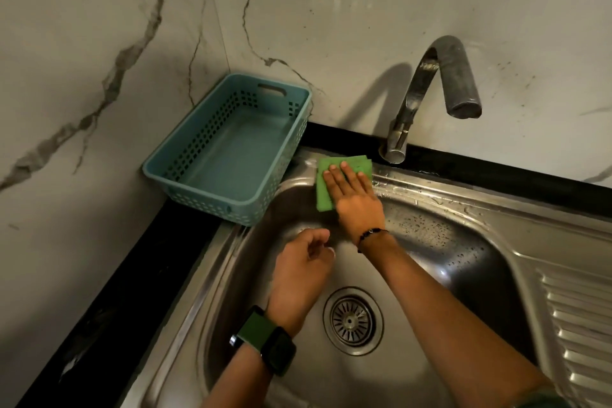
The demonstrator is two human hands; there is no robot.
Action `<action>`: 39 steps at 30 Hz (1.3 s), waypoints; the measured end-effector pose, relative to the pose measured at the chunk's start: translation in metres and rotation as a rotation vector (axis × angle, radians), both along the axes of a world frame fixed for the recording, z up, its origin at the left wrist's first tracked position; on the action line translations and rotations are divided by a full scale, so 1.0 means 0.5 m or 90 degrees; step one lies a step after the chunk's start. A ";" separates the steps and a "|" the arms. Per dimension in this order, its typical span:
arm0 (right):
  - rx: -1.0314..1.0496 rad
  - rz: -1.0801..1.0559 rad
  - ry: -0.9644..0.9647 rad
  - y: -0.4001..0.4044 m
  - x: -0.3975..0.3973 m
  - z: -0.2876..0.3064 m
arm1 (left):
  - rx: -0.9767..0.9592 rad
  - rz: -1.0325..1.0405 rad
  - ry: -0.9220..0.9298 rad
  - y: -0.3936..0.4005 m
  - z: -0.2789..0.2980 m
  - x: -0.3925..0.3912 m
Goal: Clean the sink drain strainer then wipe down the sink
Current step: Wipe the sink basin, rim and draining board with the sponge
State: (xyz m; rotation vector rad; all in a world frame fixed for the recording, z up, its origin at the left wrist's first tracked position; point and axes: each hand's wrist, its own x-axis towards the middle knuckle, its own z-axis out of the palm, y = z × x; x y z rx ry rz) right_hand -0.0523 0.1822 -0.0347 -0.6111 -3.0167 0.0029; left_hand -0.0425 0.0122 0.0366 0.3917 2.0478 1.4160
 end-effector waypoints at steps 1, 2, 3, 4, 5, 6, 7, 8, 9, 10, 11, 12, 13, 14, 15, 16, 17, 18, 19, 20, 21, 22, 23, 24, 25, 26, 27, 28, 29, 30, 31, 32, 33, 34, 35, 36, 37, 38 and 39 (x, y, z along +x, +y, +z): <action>0.002 -0.039 -0.003 0.009 0.027 -0.001 | 0.004 -0.005 -0.006 -0.004 -0.001 -0.002; 0.003 -0.088 -0.003 0.018 0.058 -0.003 | 0.008 -0.009 -0.010 -0.009 -0.004 -0.004; 0.001 -0.141 0.004 0.027 0.088 -0.004 | 0.011 -0.011 -0.016 -0.013 -0.007 -0.006; -0.005 -0.195 0.015 0.031 0.114 -0.006 | 0.018 -0.010 -0.025 -0.016 -0.010 -0.007; -0.017 -0.243 0.030 0.030 0.128 -0.007 | 0.026 -0.003 -0.036 -0.018 -0.013 -0.009; -0.040 -0.284 0.052 0.026 0.128 -0.006 | 0.036 0.008 -0.043 -0.018 -0.014 -0.012; -0.067 -0.318 0.080 0.017 0.113 -0.004 | 0.043 0.023 -0.043 -0.016 -0.015 -0.014; -0.090 -0.342 0.102 0.007 0.087 0.002 | 0.051 0.038 -0.038 -0.014 -0.015 -0.015; -0.103 -0.349 0.111 -0.005 0.054 0.008 | 0.057 0.050 -0.031 -0.013 -0.016 -0.015; -0.109 -0.331 0.108 -0.019 0.017 0.013 | 0.064 0.060 -0.023 -0.012 -0.016 -0.015; -0.116 -0.288 0.095 -0.035 -0.020 0.016 | 0.070 0.065 -0.014 -0.011 -0.016 -0.015; -0.123 -0.228 0.069 -0.053 -0.053 0.019 | 0.076 0.067 -0.009 -0.012 -0.017 -0.016; -0.125 -0.162 0.036 -0.072 -0.081 0.019 | 0.082 0.068 -0.008 -0.013 -0.019 -0.018; -0.118 -0.103 0.006 -0.085 -0.096 0.019 | 0.084 0.067 -0.014 -0.013 -0.021 -0.018; -0.104 -0.061 -0.012 -0.087 -0.101 0.020 | 0.081 0.065 -0.017 -0.013 -0.023 -0.018; -0.086 -0.031 -0.018 -0.077 -0.097 0.021 | 0.076 0.062 -0.016 -0.011 -0.024 -0.017; -0.064 -0.013 -0.018 -0.059 -0.082 0.022 | 0.072 0.058 -0.013 -0.008 -0.025 -0.015; -0.043 -0.005 -0.014 -0.039 -0.062 0.022 | 0.071 0.054 -0.010 -0.006 -0.025 -0.012; -0.030 -0.009 -0.010 -0.017 -0.034 0.021 | 0.074 0.046 -0.007 -0.003 -0.025 -0.008; -0.022 -0.025 -0.008 0.002 -0.003 0.019 | 0.078 0.040 -0.005 0.001 -0.024 -0.004; -0.019 -0.050 -0.011 0.019 0.032 0.018 | 0.081 0.036 -0.007 0.003 -0.023 -0.001; -0.014 -0.083 -0.019 0.035 0.071 0.017 | 0.084 0.036 -0.013 0.005 -0.023 0.002; -0.003 -0.123 -0.034 0.051 0.112 0.016 | 0.087 0.037 -0.018 0.005 -0.024 0.004; 0.011 -0.167 -0.050 0.071 0.158 0.016 | 0.090 0.035 -0.022 0.006 -0.024 0.007; 0.022 -0.215 -0.064 0.092 0.204 0.018 | 0.091 0.032 -0.026 0.006 -0.025 0.010; 0.023 -0.265 -0.070 0.112 0.249 0.022 | 0.091 0.028 -0.029 0.007 -0.026 0.012; 0.010 -0.317 -0.069 0.128 0.287 0.027 | 0.092 0.025 -0.031 0.009 -0.027 0.015; -0.011 -0.366 -0.063 0.137 0.311 0.031 | 0.096 0.025 -0.033 0.011 -0.027 0.017; -0.033 -0.411 -0.054 0.138 0.318 0.033 | 0.101 0.027 -0.037 0.014 -0.026 0.020; -0.051 -0.452 -0.041 0.132 0.308 0.034 | 0.107 0.028 -0.043 0.018 -0.025 0.022; -0.067 -0.485 -0.025 0.121 0.286 0.034 | 0.112 0.029 -0.050 0.021 -0.025 0.024; -0.084 -0.509 -0.008 0.107 0.257 0.034 | 0.116 0.030 -0.055 0.025 -0.025 0.027; -0.099 -0.516 0.008 0.091 0.224 0.034 | 0.119 0.029 -0.055 0.027 -0.024 0.028; -0.105 -0.504 0.021 0.075 0.192 0.032 | 0.122 0.027 -0.054 0.031 -0.024 0.029; -0.106 -0.475 0.029 0.058 0.161 0.030 | 0.124 0.025 -0.051 0.035 -0.024 0.030; -0.105 -0.431 0.032 0.040 0.129 0.028 | 0.125 0.024 -0.050 0.039 -0.026 0.031; -0.105 -0.373 0.027 0.020 0.095 0.027 | 0.119 0.025 -0.045 0.044 -0.028 0.032; -0.103 -0.300 0.015 0.000 0.060 0.026 | 0.106 0.027 -0.036 0.047 -0.030 0.031; -0.099 -0.221 -0.005 -0.019 0.028 0.026 | 0.090 0.032 -0.025 0.051 -0.033 0.030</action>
